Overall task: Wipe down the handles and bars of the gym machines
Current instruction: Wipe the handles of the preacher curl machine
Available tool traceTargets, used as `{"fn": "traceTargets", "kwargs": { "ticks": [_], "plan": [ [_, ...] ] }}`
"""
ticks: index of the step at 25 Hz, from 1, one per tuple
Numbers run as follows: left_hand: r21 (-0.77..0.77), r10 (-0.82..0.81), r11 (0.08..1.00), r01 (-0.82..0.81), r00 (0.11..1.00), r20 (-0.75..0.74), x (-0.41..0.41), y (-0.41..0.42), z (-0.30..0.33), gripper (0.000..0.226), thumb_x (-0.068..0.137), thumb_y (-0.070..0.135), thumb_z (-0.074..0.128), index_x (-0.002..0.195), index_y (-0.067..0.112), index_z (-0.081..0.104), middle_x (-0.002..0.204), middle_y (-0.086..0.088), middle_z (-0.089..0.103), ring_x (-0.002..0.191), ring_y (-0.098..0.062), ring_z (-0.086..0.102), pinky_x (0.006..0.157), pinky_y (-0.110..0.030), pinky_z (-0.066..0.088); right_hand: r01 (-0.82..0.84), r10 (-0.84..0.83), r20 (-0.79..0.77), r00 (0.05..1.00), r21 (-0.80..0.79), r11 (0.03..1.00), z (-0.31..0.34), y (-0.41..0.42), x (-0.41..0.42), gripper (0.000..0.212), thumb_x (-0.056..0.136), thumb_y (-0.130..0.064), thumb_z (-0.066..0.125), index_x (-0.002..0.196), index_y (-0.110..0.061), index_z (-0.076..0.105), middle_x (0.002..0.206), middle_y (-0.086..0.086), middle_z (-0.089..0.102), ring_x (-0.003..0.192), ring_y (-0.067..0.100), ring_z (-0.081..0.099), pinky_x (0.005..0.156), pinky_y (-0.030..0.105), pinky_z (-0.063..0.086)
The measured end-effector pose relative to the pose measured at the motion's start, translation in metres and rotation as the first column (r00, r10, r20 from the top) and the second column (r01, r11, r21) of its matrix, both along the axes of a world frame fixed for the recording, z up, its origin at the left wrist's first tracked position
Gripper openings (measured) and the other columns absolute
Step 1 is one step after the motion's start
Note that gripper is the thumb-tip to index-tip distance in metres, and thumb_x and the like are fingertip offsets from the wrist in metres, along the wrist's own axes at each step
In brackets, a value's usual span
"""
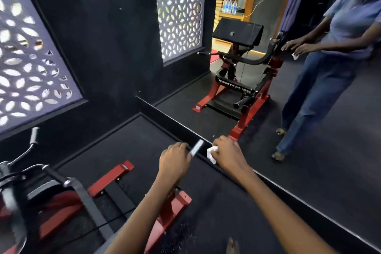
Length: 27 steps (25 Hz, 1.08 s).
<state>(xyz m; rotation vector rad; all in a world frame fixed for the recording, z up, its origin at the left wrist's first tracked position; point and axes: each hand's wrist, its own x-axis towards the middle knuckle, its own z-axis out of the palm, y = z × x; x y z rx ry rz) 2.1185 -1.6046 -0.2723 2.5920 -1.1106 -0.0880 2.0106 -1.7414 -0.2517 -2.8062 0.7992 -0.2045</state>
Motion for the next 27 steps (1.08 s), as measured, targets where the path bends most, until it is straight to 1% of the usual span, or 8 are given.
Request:
{"fn": "traceTargets", "kwargs": {
  "ticks": [3, 4, 8, 12, 15, 18, 22, 27],
  "plan": [
    [0.027, 0.057, 0.998, -0.058, 0.998, 0.006, 0.04, -0.062, -0.012, 0.033, 0.095, 0.033, 0.046, 0.122, 0.018, 0.058, 0.128, 0.002, 0.058, 0.117, -0.022, 0.053, 0.091, -0.033, 0.041, -0.066, 0.066, -0.006, 0.998, -0.001, 0.998, -0.006, -0.074, 0.054, 0.027, 0.084, -0.021, 0.043, 0.095, -0.009, 0.064, 0.104, 0.007, 0.059, 0.101, 0.027, 0.055, 0.085, 0.034, 0.038],
    [0.03, 0.09, 0.995, -0.09, 0.996, 0.009, 0.053, -0.081, -0.014, 0.034, 0.096, 0.033, 0.046, 0.124, 0.018, 0.057, 0.129, 0.001, 0.057, 0.118, -0.022, 0.053, 0.092, -0.034, 0.041, -0.1, 0.1, 0.004, 0.995, -0.009, 0.995, -0.007, -0.097, 0.072, 0.023, 0.085, -0.018, 0.046, 0.096, -0.009, 0.064, 0.105, 0.007, 0.059, 0.102, 0.027, 0.054, 0.085, 0.035, 0.038],
    [0.061, 0.238, 0.97, -0.236, 0.971, -0.028, 0.095, -0.148, -0.018, 0.038, 0.097, 0.037, 0.044, 0.13, 0.02, 0.052, 0.134, 0.002, 0.054, 0.122, -0.022, 0.051, 0.095, -0.035, 0.04, -0.215, 0.214, -0.028, 0.976, -0.015, 0.977, -0.009, -0.177, 0.132, 0.022, 0.085, -0.017, 0.047, 0.095, -0.008, 0.064, 0.104, 0.01, 0.06, 0.101, 0.03, 0.056, 0.084, 0.034, 0.039],
    [0.075, 0.362, 0.931, -0.357, 0.93, -0.066, 0.142, -0.203, -0.019, 0.039, 0.097, 0.037, 0.045, 0.13, 0.018, 0.052, 0.136, 0.001, 0.053, 0.123, -0.023, 0.05, 0.095, -0.036, 0.04, -0.368, 0.367, -0.037, 0.929, -0.009, 0.93, -0.011, -0.237, 0.206, 0.021, 0.086, -0.018, 0.048, 0.097, -0.008, 0.063, 0.106, 0.01, 0.059, 0.102, 0.03, 0.055, 0.083, 0.036, 0.039],
    [0.086, 0.452, 0.891, -0.447, 0.889, -0.069, 0.177, -0.224, -0.026, 0.04, 0.097, 0.037, 0.045, 0.132, 0.018, 0.052, 0.137, 0.0, 0.053, 0.123, -0.024, 0.05, 0.096, -0.036, 0.04, -0.453, 0.454, -0.054, 0.889, 0.031, 0.891, -0.017, -0.255, 0.259, 0.02, 0.085, -0.017, 0.048, 0.092, -0.005, 0.062, 0.104, 0.012, 0.058, 0.101, 0.032, 0.054, 0.083, 0.038, 0.038],
    [0.09, 0.532, 0.846, -0.525, 0.843, -0.085, 0.221, -0.237, -0.039, 0.043, 0.098, 0.037, 0.045, 0.136, 0.019, 0.05, 0.139, 0.0, 0.052, 0.124, -0.023, 0.049, 0.098, -0.035, 0.039, -0.539, 0.541, -0.078, 0.837, 0.043, 0.841, -0.03, -0.263, 0.32, 0.022, 0.084, -0.016, 0.048, 0.094, -0.004, 0.063, 0.105, 0.012, 0.059, 0.102, 0.032, 0.054, 0.084, 0.038, 0.039],
    [0.092, 0.635, 0.773, -0.628, 0.766, -0.101, 0.272, -0.237, -0.053, 0.041, 0.098, 0.037, 0.046, 0.134, 0.019, 0.051, 0.137, 0.001, 0.053, 0.122, -0.023, 0.051, 0.097, -0.035, 0.04, -0.663, 0.661, -0.128, 0.74, 0.026, 0.748, -0.041, -0.256, 0.392, 0.023, 0.087, -0.019, 0.047, 0.097, -0.005, 0.062, 0.107, 0.01, 0.059, 0.104, 0.03, 0.054, 0.084, 0.036, 0.038],
    [0.101, 0.761, 0.648, -0.755, 0.641, -0.094, 0.33, -0.22, -0.056, 0.038, 0.098, 0.036, 0.046, 0.132, 0.019, 0.052, 0.133, 0.002, 0.055, 0.12, -0.023, 0.052, 0.094, -0.035, 0.041, -0.796, 0.788, -0.156, 0.596, 0.011, 0.605, -0.037, -0.234, 0.477, 0.022, 0.089, -0.02, 0.046, 0.096, -0.004, 0.06, 0.108, 0.011, 0.057, 0.105, 0.03, 0.052, 0.085, 0.036, 0.036]
  ]
}}
